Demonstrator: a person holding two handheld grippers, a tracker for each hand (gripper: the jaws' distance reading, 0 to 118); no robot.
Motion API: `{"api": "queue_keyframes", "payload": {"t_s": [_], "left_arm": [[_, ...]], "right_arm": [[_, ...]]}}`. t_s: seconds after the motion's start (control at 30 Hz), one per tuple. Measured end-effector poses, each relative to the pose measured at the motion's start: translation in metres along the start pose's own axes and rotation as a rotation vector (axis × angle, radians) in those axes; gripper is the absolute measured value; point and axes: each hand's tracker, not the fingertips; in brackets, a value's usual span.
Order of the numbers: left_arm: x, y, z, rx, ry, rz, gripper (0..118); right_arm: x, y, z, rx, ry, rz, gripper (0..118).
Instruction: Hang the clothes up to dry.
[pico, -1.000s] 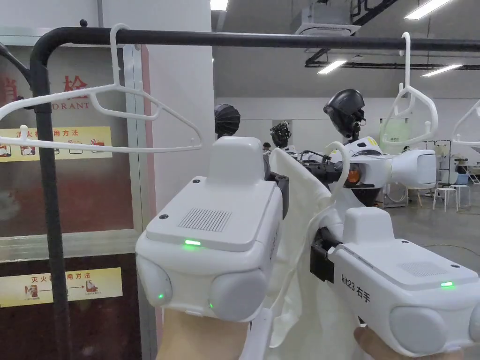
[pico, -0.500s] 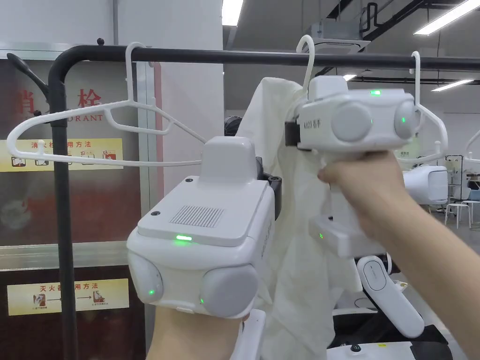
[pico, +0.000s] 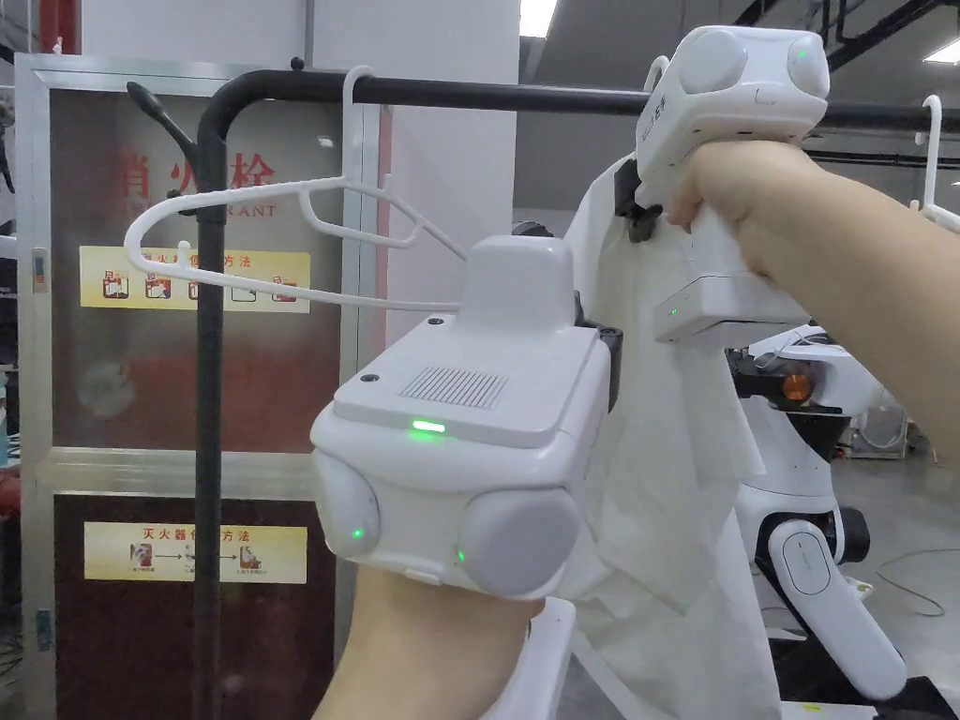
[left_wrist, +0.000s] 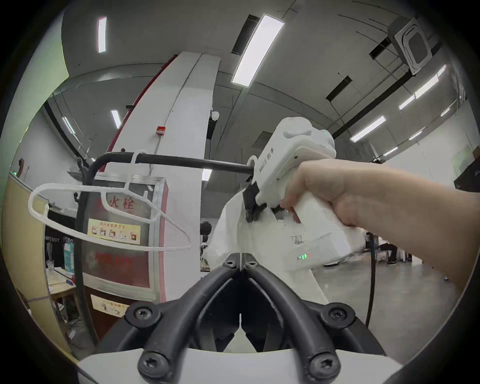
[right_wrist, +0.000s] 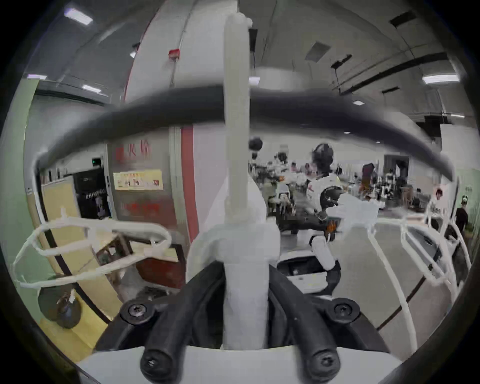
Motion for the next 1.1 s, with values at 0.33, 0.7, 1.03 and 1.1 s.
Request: {"api": "queue_keyframes", "payload": {"t_s": [0.33,0.7,1.03,1.1], "left_arm": [[0.005,-0.005,0.002,-0.018,-0.011,-0.001,0],[0.011,-0.020,-0.005,-0.053,-0.036,0.006,0],[0.015,-0.037,0.000,-0.085,-0.044,0.003,0],[0.014,-0.037,0.000,-0.090,-0.049,0.002,0]], "right_arm": [[0.008,-0.035,0.003,0.035,-0.020,0.063,9],[0.030,-0.089,0.098,0.422,0.035,0.108,95],[0.062,-0.200,0.216,0.684,0.114,0.070,95],[0.064,-0.224,0.234,0.709,0.088,0.081,95]]}}
